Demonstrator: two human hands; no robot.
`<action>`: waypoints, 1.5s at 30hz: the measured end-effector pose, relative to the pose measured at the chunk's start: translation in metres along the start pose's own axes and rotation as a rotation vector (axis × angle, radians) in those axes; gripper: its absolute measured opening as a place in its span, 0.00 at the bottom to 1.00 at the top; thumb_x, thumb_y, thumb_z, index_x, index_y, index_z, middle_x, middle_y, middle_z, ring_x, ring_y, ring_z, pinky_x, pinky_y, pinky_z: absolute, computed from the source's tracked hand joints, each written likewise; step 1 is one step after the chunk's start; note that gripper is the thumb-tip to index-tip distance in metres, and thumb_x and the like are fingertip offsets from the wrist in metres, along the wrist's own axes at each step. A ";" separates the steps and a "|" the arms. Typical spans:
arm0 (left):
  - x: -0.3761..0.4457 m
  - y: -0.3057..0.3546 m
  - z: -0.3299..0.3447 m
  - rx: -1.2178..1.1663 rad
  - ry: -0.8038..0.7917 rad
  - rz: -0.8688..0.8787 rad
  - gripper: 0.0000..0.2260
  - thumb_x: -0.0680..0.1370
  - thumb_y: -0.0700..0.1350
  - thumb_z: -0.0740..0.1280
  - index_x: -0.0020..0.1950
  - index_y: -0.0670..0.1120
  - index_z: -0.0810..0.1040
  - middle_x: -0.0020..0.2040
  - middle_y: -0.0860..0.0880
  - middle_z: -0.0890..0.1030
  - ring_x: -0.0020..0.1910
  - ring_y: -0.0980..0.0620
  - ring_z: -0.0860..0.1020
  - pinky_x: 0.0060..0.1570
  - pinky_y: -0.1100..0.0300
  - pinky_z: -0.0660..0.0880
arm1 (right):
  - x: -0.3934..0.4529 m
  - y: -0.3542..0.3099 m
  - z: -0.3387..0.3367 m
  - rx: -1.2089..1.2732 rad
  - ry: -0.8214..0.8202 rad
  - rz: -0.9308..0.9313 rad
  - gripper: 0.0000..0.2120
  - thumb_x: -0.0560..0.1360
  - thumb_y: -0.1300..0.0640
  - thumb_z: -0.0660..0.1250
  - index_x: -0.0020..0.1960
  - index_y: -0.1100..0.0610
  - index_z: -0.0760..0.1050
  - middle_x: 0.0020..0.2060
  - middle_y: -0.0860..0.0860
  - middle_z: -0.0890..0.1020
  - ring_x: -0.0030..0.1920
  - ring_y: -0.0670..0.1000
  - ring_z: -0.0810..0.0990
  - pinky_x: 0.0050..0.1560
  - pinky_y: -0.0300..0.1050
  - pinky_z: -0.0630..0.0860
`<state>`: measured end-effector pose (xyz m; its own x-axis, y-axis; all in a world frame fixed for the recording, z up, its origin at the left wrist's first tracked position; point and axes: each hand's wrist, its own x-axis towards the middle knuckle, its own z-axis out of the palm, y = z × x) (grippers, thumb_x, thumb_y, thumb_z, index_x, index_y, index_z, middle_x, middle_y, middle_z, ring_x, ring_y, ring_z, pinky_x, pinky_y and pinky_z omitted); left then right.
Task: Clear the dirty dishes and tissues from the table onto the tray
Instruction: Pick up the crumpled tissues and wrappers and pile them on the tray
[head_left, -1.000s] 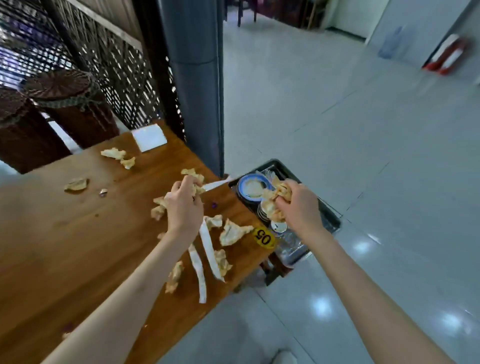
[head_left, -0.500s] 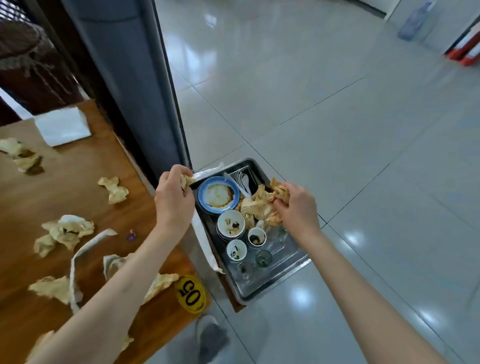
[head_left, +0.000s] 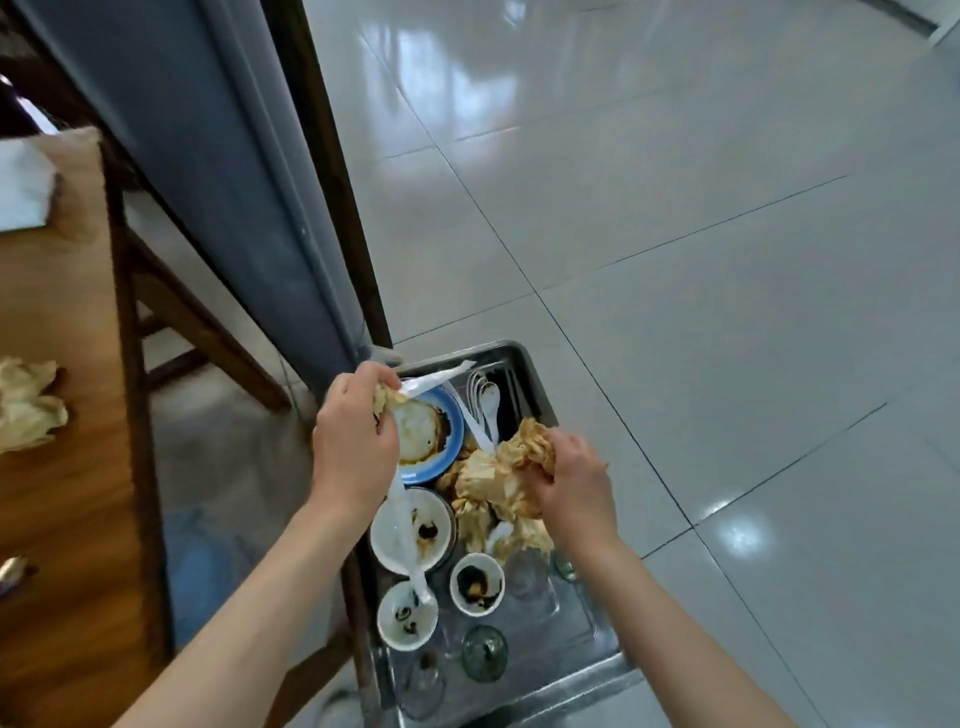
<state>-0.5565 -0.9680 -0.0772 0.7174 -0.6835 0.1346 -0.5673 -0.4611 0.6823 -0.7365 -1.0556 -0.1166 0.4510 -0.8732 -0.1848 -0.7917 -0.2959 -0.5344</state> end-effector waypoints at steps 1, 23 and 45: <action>-0.001 0.000 0.008 -0.003 0.009 -0.016 0.11 0.75 0.33 0.64 0.49 0.50 0.72 0.44 0.48 0.73 0.41 0.53 0.72 0.36 0.63 0.69 | 0.004 0.008 0.006 0.008 -0.014 -0.009 0.18 0.74 0.54 0.68 0.63 0.53 0.71 0.51 0.52 0.75 0.50 0.52 0.75 0.46 0.42 0.70; -0.014 -0.036 0.087 -0.009 0.037 -0.244 0.14 0.74 0.31 0.63 0.48 0.51 0.71 0.48 0.49 0.72 0.45 0.54 0.72 0.38 0.68 0.68 | 0.062 0.071 0.085 0.091 -0.113 -0.106 0.17 0.73 0.53 0.69 0.61 0.49 0.72 0.48 0.48 0.73 0.46 0.47 0.73 0.47 0.40 0.70; -0.016 -0.031 0.097 -0.029 0.015 -0.249 0.12 0.75 0.32 0.63 0.49 0.49 0.72 0.49 0.50 0.72 0.41 0.60 0.71 0.35 0.73 0.69 | 0.060 0.076 0.085 0.088 -0.147 -0.071 0.40 0.69 0.50 0.74 0.74 0.53 0.57 0.64 0.50 0.73 0.65 0.51 0.70 0.64 0.47 0.69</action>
<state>-0.5894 -0.9972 -0.1700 0.8399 -0.5418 -0.0299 -0.3603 -0.5981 0.7159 -0.7347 -1.0980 -0.2385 0.5647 -0.7836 -0.2589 -0.7198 -0.3141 -0.6191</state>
